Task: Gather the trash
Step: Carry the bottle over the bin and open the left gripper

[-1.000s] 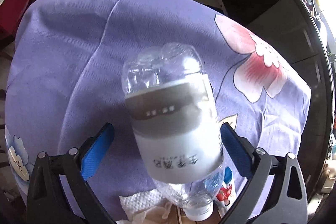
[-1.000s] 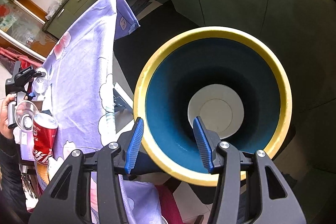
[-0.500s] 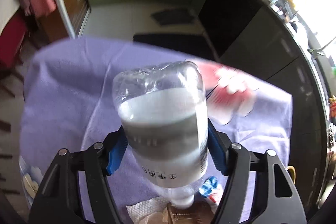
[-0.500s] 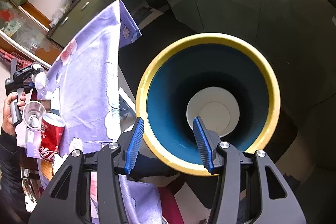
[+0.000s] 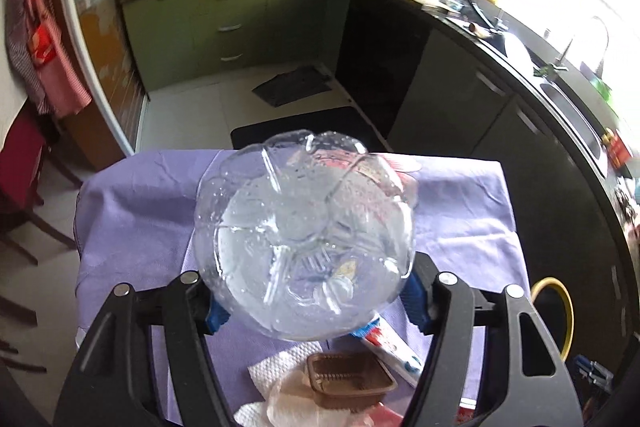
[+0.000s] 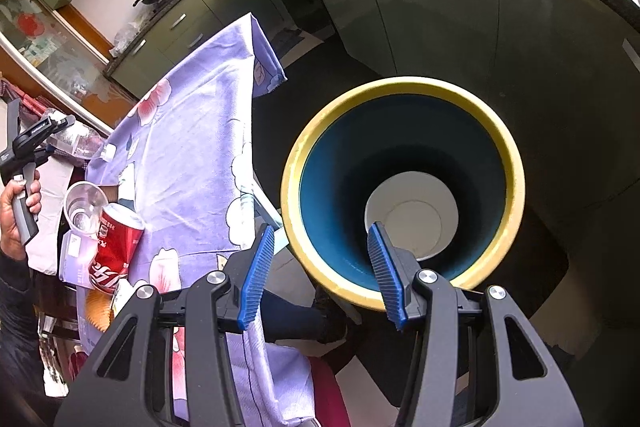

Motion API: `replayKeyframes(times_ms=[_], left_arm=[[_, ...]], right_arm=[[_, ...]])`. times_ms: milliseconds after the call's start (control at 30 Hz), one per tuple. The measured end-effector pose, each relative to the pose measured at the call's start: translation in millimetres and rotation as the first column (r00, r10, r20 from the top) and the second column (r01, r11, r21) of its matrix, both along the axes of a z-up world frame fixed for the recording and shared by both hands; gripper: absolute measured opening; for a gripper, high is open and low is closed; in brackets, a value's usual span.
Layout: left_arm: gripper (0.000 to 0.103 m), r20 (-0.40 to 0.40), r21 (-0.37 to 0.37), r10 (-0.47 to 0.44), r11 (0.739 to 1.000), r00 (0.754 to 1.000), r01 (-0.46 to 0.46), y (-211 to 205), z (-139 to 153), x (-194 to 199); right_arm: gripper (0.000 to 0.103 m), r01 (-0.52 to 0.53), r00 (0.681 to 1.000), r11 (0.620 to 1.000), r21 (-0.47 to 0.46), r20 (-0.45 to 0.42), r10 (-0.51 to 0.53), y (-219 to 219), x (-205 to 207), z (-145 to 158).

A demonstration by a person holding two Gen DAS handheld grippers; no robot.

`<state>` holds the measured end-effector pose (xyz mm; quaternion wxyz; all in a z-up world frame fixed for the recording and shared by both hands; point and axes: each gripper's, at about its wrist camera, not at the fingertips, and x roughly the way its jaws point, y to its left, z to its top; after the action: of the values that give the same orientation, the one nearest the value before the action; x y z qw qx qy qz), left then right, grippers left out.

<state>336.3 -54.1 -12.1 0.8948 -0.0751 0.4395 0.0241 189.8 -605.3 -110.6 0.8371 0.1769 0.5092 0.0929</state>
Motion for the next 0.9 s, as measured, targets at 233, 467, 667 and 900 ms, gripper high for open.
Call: replayKeyframes(times_ms=[233,467,667,900], left_arm=[[0.063,0.057,0.01,-0.151,0.989,0.987,0.15,-49,29,-36],[0.064,0.092,-0.007,-0.433,0.9,0.897,0.435,-171,43,-73],[0.064,-0.004,-0.056,-0.625,0.78,0.781,0.623,-293,1,-80],[0.064,-0.094,-0.045,-0.7,0.713,0.708,0.7,-383,-66,-81]], right_arm=[[0.049,0.021,0.999,1.0,-0.001,0.039,-0.021,-14,-19,8],[0.049,0.088,0.994,0.996,-0.004,0.058,-0.088,-48,-49,11],[0.049,0.159,0.985,0.987,0.008,0.065,-0.159,-81,-81,8],[0.049,0.208,0.977,0.978,0.025,0.043,-0.209,-102,-108,-6]])
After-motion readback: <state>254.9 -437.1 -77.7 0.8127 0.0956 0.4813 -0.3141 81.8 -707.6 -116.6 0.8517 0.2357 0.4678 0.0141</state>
